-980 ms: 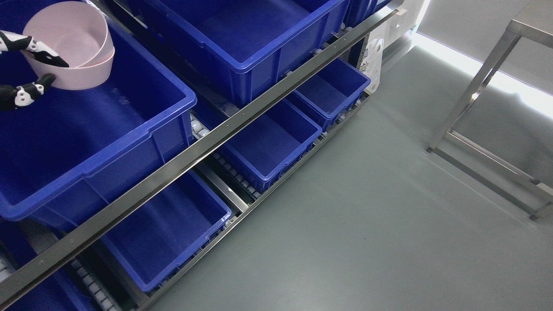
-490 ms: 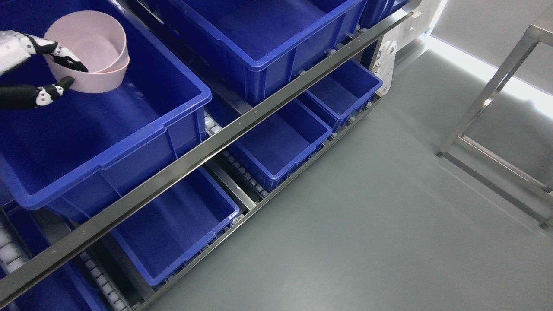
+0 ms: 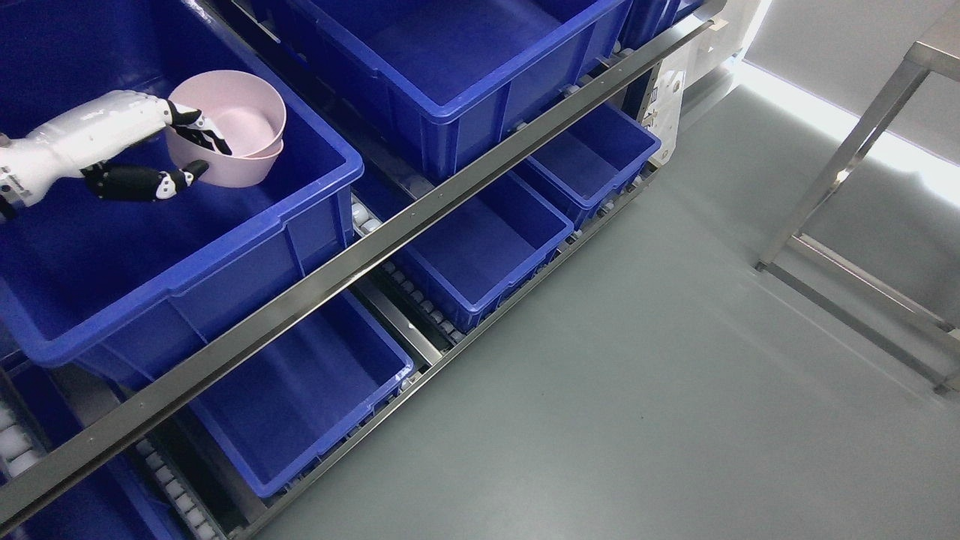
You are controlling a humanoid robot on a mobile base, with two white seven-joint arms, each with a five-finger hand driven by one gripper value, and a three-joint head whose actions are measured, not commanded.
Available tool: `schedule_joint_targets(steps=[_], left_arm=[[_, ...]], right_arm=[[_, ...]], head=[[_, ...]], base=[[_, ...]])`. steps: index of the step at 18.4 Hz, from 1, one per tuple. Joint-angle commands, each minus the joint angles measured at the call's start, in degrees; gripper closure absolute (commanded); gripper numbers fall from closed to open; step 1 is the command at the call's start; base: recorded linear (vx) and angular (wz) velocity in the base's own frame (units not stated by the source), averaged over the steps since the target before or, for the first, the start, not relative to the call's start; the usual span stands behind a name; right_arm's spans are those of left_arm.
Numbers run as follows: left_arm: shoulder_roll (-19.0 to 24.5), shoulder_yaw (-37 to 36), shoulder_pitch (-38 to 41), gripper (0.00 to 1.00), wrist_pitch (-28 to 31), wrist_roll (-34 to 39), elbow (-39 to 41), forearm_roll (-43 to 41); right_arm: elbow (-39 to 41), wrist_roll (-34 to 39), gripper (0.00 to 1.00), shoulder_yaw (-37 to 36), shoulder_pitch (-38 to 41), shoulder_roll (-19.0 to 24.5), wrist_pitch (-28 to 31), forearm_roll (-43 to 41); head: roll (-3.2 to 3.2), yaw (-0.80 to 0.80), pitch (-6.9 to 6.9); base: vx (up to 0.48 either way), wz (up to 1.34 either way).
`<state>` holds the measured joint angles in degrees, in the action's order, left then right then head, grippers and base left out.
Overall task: Stack pink IKEA bowls on left shelf middle
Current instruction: 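Lower the stacked bowls into the blue bin with the left hand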
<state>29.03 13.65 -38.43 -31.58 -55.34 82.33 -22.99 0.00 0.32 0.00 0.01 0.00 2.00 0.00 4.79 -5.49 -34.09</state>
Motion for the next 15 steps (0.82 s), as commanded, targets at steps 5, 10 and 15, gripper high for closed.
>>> schedule_joint_targets(steps=[5,10,15], left_arm=[[-3.02,-4.51,-3.23,0.84,-0.06,0.15,-7.97,-2.76],[-2.05,-3.99,-2.96,0.66,-0.06,0.06,-8.41,-2.76],[2.16,-0.83,-6.12,0.46,0.12,-0.38,-8.93,-2.76]], right_arm=[[1.93,0.03,0.00,-0.61,1.66,-1.00,0.02,0.00],[1.93,0.03,0.00,-0.61,1.66,-1.00,-0.07,0.00],[1.93,0.03,0.00,-0.70,1.66,-1.00,0.02,0.00]], head=[[0.00,0.00,0.00],[0.00,0.00,0.00],[0.00,0.00,0.00]], base=[[0.000,0.00],[0.000,0.00],[0.000,0.00]])
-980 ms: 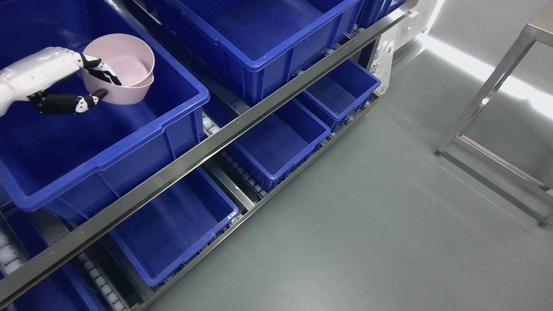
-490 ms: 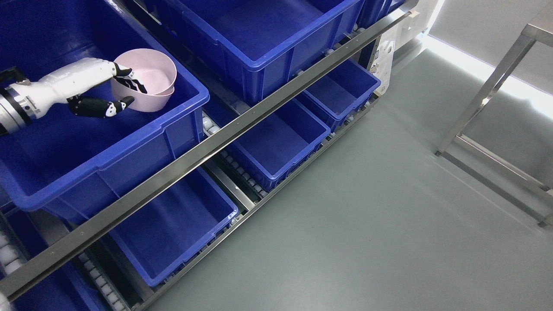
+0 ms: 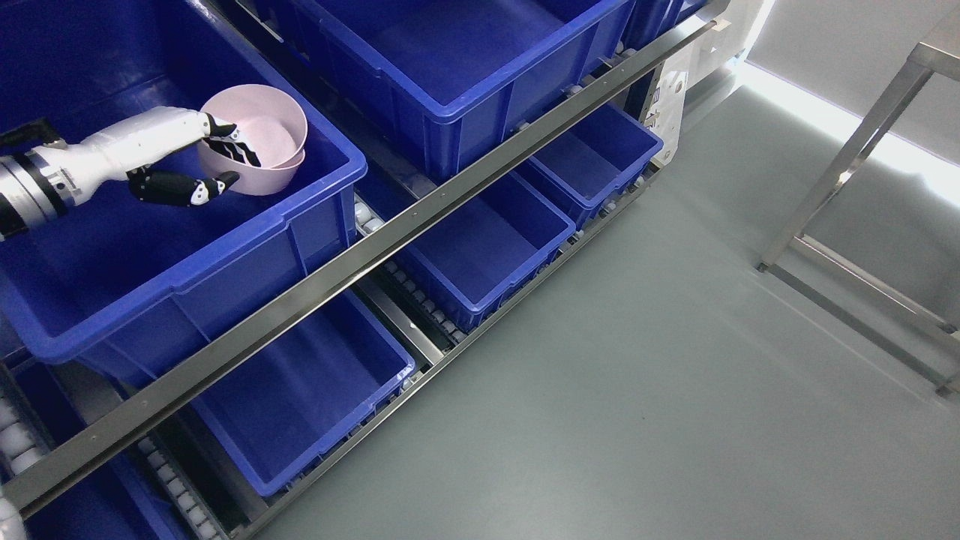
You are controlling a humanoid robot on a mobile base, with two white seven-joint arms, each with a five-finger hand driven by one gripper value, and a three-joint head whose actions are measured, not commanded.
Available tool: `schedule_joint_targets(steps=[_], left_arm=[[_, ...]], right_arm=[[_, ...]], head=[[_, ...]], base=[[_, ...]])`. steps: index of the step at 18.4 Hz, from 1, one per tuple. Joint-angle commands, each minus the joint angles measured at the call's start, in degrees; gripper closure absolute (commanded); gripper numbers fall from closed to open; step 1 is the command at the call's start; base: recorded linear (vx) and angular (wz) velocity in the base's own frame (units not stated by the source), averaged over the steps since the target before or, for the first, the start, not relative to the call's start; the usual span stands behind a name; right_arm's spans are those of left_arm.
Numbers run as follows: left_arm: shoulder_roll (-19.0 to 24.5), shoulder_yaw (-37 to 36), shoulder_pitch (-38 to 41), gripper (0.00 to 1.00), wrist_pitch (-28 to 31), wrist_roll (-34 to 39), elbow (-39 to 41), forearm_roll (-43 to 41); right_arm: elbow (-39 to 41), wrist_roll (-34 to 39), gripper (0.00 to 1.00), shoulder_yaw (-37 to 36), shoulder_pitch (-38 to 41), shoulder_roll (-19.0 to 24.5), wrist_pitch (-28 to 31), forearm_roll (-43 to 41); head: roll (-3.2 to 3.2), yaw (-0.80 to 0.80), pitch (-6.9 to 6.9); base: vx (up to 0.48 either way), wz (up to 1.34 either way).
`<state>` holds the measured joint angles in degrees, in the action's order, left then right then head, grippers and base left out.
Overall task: Stack pink IKEA bowls on left shelf middle
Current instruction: 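Lower the stacked bowls into the blue bin with the left hand, then open the left hand and release the bowls in the bin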
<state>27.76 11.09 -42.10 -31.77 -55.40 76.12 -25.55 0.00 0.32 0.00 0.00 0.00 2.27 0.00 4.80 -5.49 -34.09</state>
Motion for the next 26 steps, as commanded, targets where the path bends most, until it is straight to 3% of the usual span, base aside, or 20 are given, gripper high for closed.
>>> schedule_joint_targets(steps=[1,7,10,14,16,24,26], left_arm=[[4.66,2.17,-2.90,0.41,0.40,-0.33,-3.69,-0.12],[6.07,3.50,-3.34,0.20,0.31,-0.33,-4.05,-0.03],[5.99,3.32,-2.99,0.00,0.22,-0.33,-3.96,0.23],[4.76,2.98,-3.16,0.00,0.05,-0.24,-3.88,0.41],[4.41,1.49,-2.99,0.06,0.13,-0.06,-3.79,0.06],[-16.92,5.26,-1.67,0.06,0.75,8.18,1.12,0.15],[-19.40,4.47,-0.54,0.05,0.57,8.55,2.09,0.32]], right_arm=[[1.93,0.03,0.00,-0.62,1.67,-1.00,-0.34,0.00],[1.93,0.03,0.00,-0.70,1.67,-1.00,-0.25,0.00],[1.93,0.03,0.00,-0.70,1.67,-1.00,-0.25,0.00],[1.93,0.03,0.00,-0.62,1.67,-1.00,-0.34,0.00],[1.93,0.03,0.00,-0.70,1.67,-1.00,-0.34,0.00],[1.93,0.03,0.00,-0.62,1.67,-1.00,-0.34,0.00],[1.93,0.03,0.00,-0.70,1.67,-1.00,-0.25,0.00]], head=[[0.00,0.00,0.00],[0.00,0.00,0.00],[0.00,0.00,0.00],[0.00,0.00,0.00],[0.00,0.00,0.00],[0.00,0.00,0.00],[0.00,0.00,0.00]], base=[[0.000,0.00],[0.000,0.00],[0.001,0.03],[0.014,0.11],[0.010,0.11],[0.020,0.21],[0.031,0.29]])
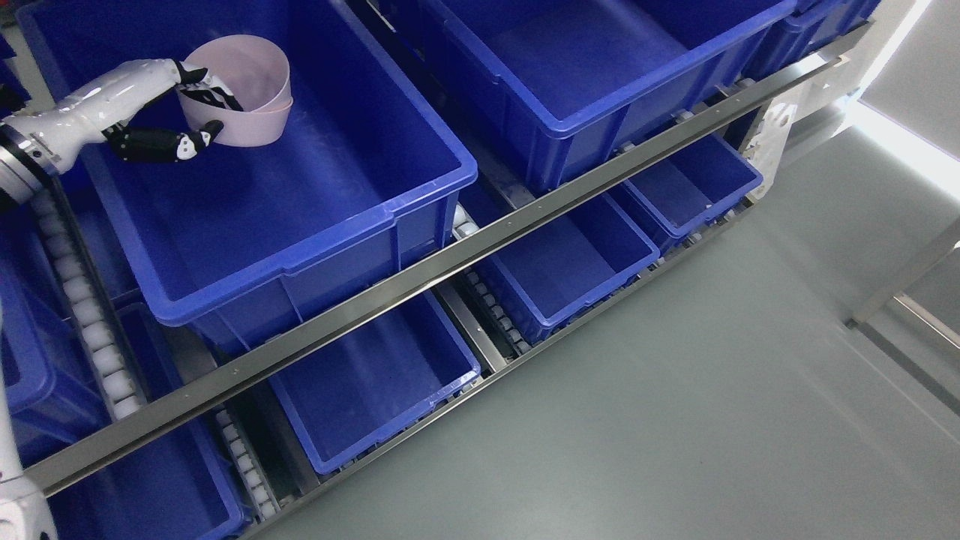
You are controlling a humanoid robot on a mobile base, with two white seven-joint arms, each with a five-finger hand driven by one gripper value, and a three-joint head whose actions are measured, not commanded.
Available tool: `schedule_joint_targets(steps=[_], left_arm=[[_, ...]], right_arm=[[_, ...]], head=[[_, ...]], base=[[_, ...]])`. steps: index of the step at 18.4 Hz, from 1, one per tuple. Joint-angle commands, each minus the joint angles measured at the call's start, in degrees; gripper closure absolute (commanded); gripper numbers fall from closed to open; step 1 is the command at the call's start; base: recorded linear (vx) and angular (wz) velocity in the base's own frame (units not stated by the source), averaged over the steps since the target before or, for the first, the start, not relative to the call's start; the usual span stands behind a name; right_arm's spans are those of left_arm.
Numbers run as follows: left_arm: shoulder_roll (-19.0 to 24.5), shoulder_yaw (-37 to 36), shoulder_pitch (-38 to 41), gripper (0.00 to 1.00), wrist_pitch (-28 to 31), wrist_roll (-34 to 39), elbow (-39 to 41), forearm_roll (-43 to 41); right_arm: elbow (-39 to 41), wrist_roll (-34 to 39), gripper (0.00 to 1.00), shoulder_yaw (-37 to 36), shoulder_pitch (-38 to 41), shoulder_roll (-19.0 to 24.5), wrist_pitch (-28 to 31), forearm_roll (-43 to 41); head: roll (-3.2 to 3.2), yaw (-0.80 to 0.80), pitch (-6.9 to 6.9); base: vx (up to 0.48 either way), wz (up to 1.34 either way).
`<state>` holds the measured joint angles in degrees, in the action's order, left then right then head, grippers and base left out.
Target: Stack pink IKEA bowls on left shelf middle
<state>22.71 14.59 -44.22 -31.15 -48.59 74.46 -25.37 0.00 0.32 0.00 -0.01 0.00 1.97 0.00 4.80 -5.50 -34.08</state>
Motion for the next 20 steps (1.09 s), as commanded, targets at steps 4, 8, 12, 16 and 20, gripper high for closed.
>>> schedule_joint_targets(steps=[4,8,12,16,20], left_arm=[[-17.35,-1.40,4.93,0.01,-0.66,1.48,4.82,0.23],[-20.50,-1.15,4.42,0.00,-0.84,2.36,5.17,0.15],[-21.71,1.77,-1.12,0.00,4.34,7.35,9.55,1.19],[-21.71,-3.49,-3.68,0.00,4.26,15.88,11.22,5.76],[-21.71,-20.97,-2.63,0.00,4.43,19.04,15.44,12.18]], right_arm=[[1.93,0.03,0.00,-0.62,1.68,-1.00,0.06,0.00],[1.93,0.03,0.00,-0.62,1.68,-1.00,-0.03,-0.09],[1.93,0.03,0.00,-0.62,1.68,-1.00,0.06,0.00],[1.93,0.03,0.00,-0.62,1.68,-1.00,0.06,0.00],[1.93,0.03,0.00,-0.62,1.68,-1.00,0.06,0.00]], head=[[0.00,0.00,0.00],[0.00,0.00,0.00],[0.00,0.00,0.00],[0.00,0.00,0.00],[0.00,0.00,0.00]], base=[[0.025,0.24],[0.015,0.11],[-0.005,-0.01],[0.005,0.00],[0.000,0.00]])
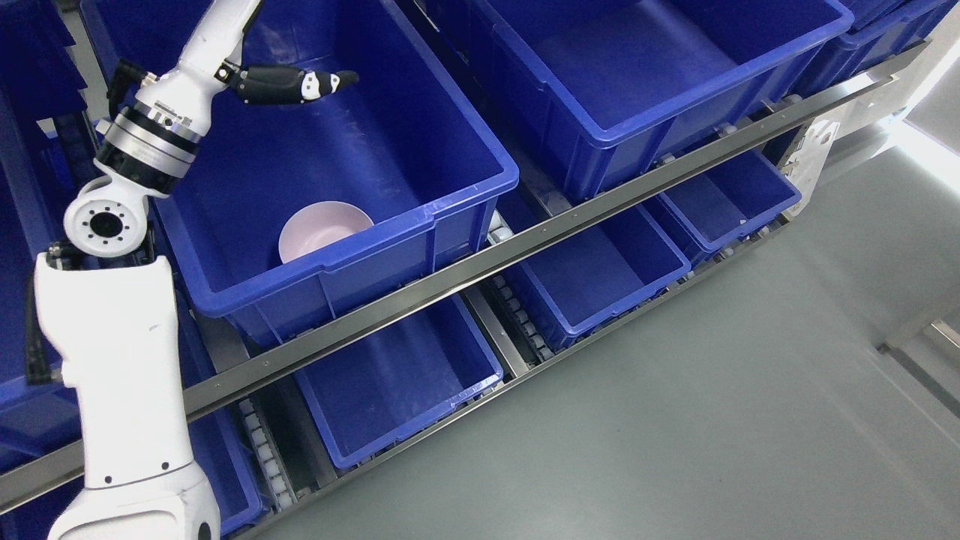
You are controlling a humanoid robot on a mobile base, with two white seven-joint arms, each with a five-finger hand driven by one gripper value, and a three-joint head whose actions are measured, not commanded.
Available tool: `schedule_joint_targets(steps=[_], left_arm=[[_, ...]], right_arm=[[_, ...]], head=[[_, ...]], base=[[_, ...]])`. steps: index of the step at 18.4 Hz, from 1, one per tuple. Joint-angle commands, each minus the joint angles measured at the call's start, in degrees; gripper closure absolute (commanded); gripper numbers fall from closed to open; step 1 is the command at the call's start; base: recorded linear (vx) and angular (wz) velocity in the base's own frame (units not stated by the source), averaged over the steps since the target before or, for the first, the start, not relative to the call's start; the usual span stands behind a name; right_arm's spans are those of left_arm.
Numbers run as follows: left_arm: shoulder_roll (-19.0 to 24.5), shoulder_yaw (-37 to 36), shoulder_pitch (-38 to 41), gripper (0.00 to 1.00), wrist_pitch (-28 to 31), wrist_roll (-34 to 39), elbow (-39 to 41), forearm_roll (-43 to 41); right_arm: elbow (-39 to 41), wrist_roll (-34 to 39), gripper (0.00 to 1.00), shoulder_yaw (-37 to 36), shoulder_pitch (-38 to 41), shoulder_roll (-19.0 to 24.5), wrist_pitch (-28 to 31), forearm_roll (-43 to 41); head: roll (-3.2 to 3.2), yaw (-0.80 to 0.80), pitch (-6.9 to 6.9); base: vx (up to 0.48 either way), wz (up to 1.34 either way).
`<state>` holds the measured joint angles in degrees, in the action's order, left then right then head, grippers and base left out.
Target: Stack pink IKEA bowls on left shelf middle
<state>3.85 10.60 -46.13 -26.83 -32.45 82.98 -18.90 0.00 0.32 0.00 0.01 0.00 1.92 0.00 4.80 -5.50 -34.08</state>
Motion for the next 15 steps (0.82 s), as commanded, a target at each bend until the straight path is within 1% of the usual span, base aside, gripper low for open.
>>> schedule_joint_targets(steps=[1,2,4,5,6,8,10,12,14,15], left_arm=[[-2.85,-21.54,-0.72,0.00,0.11,6.40,7.81,6.85],[-2.85,-26.11,-0.72,0.00,0.02,10.35,8.34,7.73],[-2.85,-35.77,0.06,0.00,-0.33,15.73,8.43,8.00],[-2.85,-40.70,1.29,0.00,-0.33,16.71,8.43,8.17],[-2.85,-48.32,3.30,0.00,-0.42,17.50,8.34,8.18],[-2.85,-57.93,5.86,0.00,-0.42,22.31,8.17,8.18],[-2.85,-62.61,6.66,0.00,-0.33,25.93,7.29,8.26],[-2.85,-65.52,8.94,0.00,0.02,25.77,5.71,8.79],[-2.85,-68.86,12.88,0.00,0.28,25.77,4.92,9.67],[-2.85,-69.31,15.17,0.00,0.55,25.86,4.91,9.67]], right_arm=[[1.93,0.03,0.00,-0.70,1.66,-1.00,0.10,0.00],[1.93,0.03,0.00,-0.62,1.66,-1.00,0.10,0.00],[1.93,0.03,0.00,-0.70,1.66,-1.00,0.01,0.00],[1.93,0.03,0.00,-0.62,1.66,-1.00,0.10,0.00],[1.93,0.03,0.00,-0.70,1.66,-1.00,0.10,0.00],[1.93,0.03,0.00,-0.62,1.66,-1.00,0.10,0.00],[1.93,0.03,0.00,-0.62,1.66,-1.00,0.10,0.00],[1.93,0.03,0.00,-0.62,1.66,-1.00,0.10,0.00],[1.93,0.03,0.00,-0.62,1.66,-1.00,0.01,0.00],[1.93,0.03,0.00,-0.70,1.66,-1.00,0.01,0.00]], head=[[0.00,0.00,0.00],[0.00,0.00,0.00],[0.00,0.00,0.00],[0.00,0.00,0.00],[0.00,0.00,0.00],[0.00,0.00,0.00],[0.00,0.00,0.00],[0.00,0.00,-0.01],[0.00,0.00,-0.01],[0.00,0.00,-0.01]], base=[[0.000,0.00],[0.000,0.00],[0.000,0.00],[0.000,0.00],[0.000,0.00],[-0.001,0.05],[0.003,0.05],[-0.004,-0.08],[-0.003,-0.05],[-0.009,-0.03]])
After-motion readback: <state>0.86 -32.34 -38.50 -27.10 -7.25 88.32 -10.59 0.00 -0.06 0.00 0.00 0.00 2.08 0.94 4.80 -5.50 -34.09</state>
